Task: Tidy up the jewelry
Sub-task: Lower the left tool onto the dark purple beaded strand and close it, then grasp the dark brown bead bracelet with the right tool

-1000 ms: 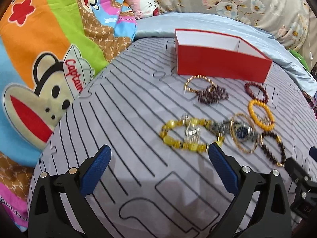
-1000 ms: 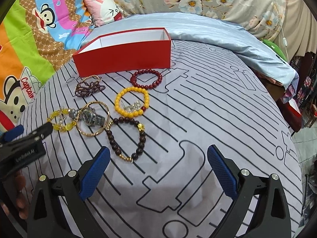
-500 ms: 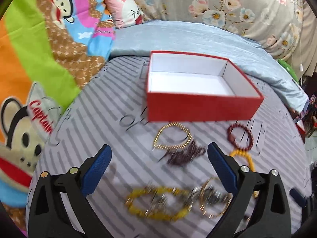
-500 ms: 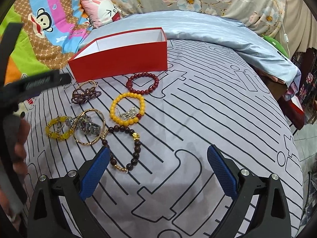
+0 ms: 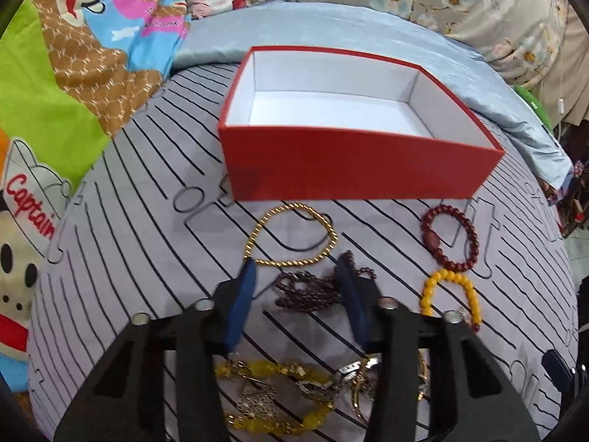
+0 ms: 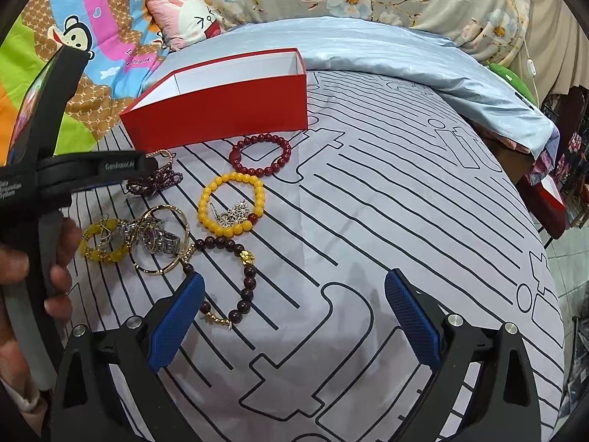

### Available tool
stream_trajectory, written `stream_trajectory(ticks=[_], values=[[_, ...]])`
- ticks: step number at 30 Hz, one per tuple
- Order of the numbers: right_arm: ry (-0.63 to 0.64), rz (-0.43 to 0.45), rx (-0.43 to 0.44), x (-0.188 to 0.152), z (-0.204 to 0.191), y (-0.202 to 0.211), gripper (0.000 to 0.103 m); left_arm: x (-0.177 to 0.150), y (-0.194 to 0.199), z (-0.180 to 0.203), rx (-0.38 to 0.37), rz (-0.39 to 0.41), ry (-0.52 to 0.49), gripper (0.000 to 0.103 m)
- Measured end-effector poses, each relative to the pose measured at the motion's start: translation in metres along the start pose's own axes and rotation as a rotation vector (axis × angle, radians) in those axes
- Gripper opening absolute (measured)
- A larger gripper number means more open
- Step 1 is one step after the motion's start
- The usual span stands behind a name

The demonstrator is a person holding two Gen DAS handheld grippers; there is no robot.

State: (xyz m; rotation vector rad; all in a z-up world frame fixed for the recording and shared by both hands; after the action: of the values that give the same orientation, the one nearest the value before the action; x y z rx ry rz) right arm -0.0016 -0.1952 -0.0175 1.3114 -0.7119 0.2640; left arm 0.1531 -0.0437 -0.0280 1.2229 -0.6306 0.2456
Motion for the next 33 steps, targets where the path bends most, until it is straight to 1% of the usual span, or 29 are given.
stream_trajectory(ticks=[4,5,7,9,12,15,19,23,26,33], values=[[-0.001,0.002,-0.003,0.002,0.0,0.0,0.094,-0.006,0.003,0.008,-0.027,-0.007,-0.022,0.014],[-0.002,0.004,-0.003,0.002,0.001,0.001,0.094,-0.007,0.006,0.01,-0.033,-0.005,-0.03,0.007],[-0.003,0.005,-0.002,0.003,0.001,0.001,0.094,-0.009,0.015,0.012,-0.041,0.007,-0.034,0.007],[-0.001,0.005,0.005,0.002,0.001,0.003,0.094,-0.011,0.022,0.011,-0.05,0.014,-0.028,0.003],[0.01,0.006,0.013,0.001,-0.003,0.005,0.09,-0.015,0.034,0.008,-0.059,0.026,-0.02,0.003],[0.009,-0.01,0.04,0.001,-0.007,0.004,0.086,-0.019,0.046,0.0,-0.056,0.046,-0.011,0.003],[0.013,-0.033,0.064,0.0,-0.014,0.0,0.077,-0.023,0.06,-0.013,-0.053,0.064,0.01,0.003],[0.026,-0.039,0.061,-0.002,-0.018,-0.001,0.07,-0.027,0.075,-0.025,-0.046,0.082,0.032,0.003],[0.035,-0.036,0.064,-0.001,-0.021,0.001,0.069,-0.032,0.089,-0.037,-0.032,0.093,0.05,0.003],[0.056,-0.029,0.06,-0.003,-0.028,0.004,0.068,-0.048,0.102,-0.048,-0.006,0.097,0.061,0.003]])
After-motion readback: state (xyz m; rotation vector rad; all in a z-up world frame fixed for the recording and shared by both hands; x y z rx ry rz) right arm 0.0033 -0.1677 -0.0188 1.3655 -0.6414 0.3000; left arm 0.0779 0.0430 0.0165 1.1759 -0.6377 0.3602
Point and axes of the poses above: each gripper's, at about its wrist camera, not at the fingertips, and y roughly against the way its jaws point, z to its right, x to its top, the point moved 4 cm from there along -y, roughly the way its jaws point, and after that the axes turned 8 degrees about -x, right-handed, at the moved point
